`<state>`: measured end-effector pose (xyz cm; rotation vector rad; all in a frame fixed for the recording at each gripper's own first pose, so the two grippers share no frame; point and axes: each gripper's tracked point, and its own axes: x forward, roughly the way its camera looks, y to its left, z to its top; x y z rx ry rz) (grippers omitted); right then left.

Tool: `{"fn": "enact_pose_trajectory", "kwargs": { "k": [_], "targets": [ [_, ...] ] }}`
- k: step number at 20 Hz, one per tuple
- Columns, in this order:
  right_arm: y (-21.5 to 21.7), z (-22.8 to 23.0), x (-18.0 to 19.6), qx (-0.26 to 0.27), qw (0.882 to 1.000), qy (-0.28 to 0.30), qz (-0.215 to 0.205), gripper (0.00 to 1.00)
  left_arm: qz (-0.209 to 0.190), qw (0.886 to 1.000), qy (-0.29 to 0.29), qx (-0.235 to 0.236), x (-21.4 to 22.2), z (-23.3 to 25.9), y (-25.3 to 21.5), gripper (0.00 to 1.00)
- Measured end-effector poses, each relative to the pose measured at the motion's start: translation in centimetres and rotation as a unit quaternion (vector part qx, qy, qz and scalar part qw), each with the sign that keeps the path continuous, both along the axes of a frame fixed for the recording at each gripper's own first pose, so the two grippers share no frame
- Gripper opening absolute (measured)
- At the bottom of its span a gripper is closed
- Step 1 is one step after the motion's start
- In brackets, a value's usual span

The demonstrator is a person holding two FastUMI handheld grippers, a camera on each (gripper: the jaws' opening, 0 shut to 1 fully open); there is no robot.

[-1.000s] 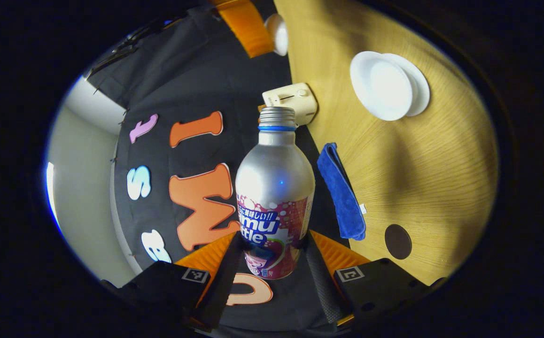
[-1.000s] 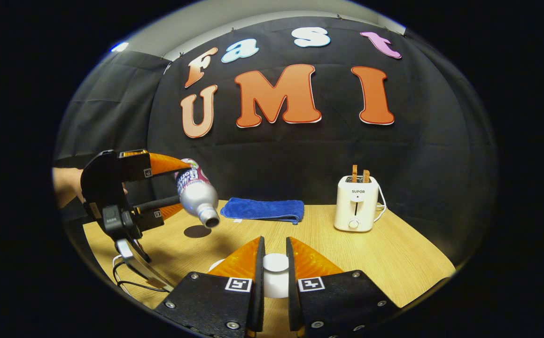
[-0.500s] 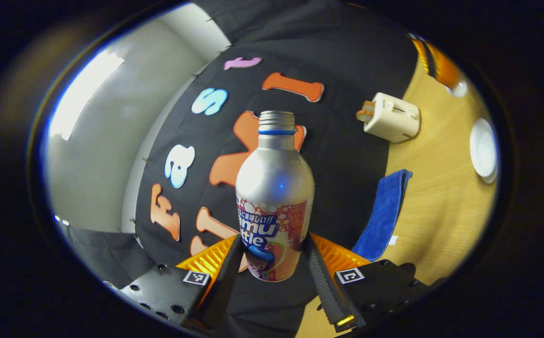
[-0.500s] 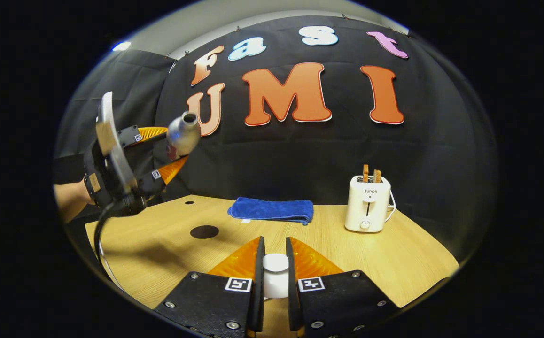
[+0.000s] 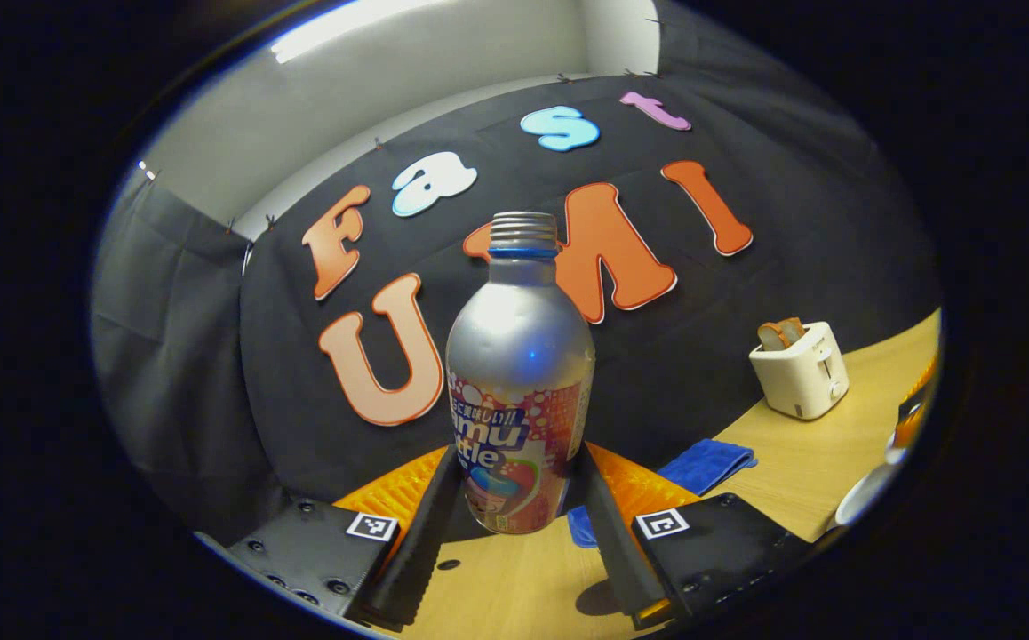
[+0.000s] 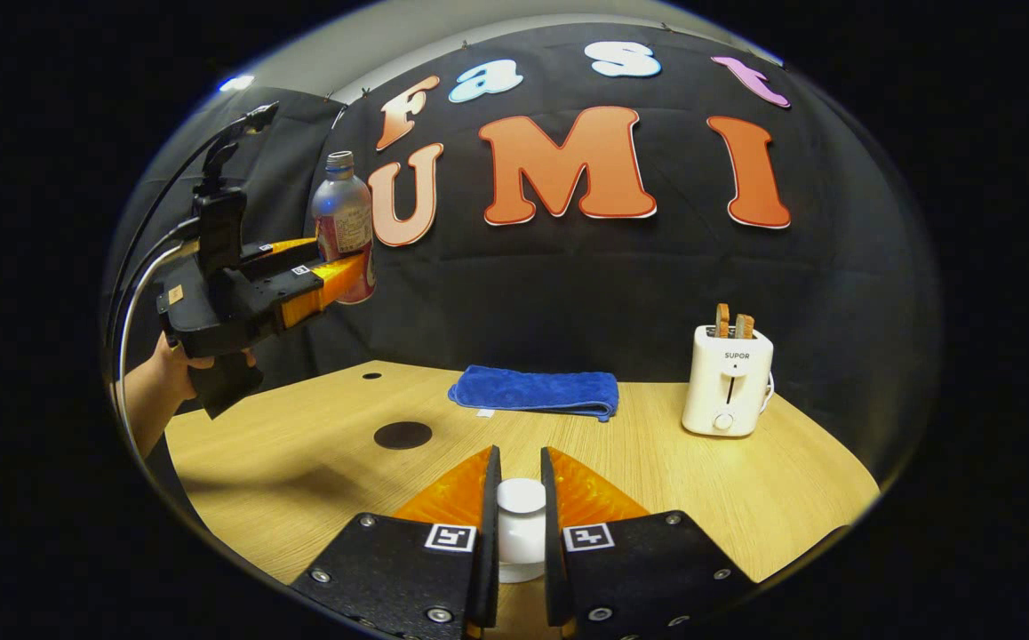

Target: Open the teacup lid with one hand, grasp the water bottle and pour water into the teacup with the other hand; after pouring, place the water bottle on the coaster and then close the teacup lid.

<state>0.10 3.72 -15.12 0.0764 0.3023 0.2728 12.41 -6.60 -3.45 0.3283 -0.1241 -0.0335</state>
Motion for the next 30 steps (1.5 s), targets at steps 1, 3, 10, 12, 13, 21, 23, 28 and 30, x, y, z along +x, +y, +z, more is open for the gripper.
{"fn": "enact_pose_trajectory", "kwargs": {
  "k": [1, 3, 10, 12, 13, 21, 23, 28, 30],
  "targets": [
    [0.2, -0.2, 0.1, 0.0, 1.0, 0.002, 0.0, 0.21, 0.001, 1.0, 0.011, -0.023, 0.3, -0.8, 0.1, 0.82],
    [0.7, -0.9, 0.4, 0.0, 1.0, 0.004, 0.001, 0.22, 0.002, 0.997, 0.036, -0.068, 0.7, -2.5, 0.7, 0.82],
    [2.0, -3.9, 1.0, 0.005, 1.0, 0.028, 0.002, 0.22, 0.004, 0.984, 0.091, -0.154, 0.9, -6.6, 1.7, 0.82],
    [1.6, -4.9, 1.3, -0.006, 0.999, 0.03, -0.008, 0.22, 0.008, 0.982, 0.098, -0.162, 1.1, -7.2, 2.0, 0.81],
    [1.8, -5.5, 1.3, -0.006, 0.999, 0.036, -0.008, 0.22, 0.01, 0.981, 0.103, -0.166, 1.1, -7.9, 2.1, 0.82],
    [2.5, -6.0, 1.2, -0.012, 0.999, 0.034, -0.002, 0.22, 0.014, 0.971, 0.138, -0.192, 1.1, -11.1, 2.5, 0.82],
    [2.4, -6.1, 1.2, -0.009, 0.999, 0.038, -0.003, 0.28, 0.01, 0.967, 0.154, -0.2, 1.4, -12.0, 2.4, 0.81],
    [2.0, -6.0, 1.1, 0.013, 0.999, 0.046, -0.011, 0.45, 0.005, 0.96, 0.182, -0.214, 2.5, -13.9, 2.2, 0.82],
    [2.0, -5.1, 1.0, 0.034, 0.999, 0.039, -0.012, 0.52, 0.006, 0.955, 0.194, -0.222, 2.8, -14.8, 2.4, 0.82]
  ]
}}
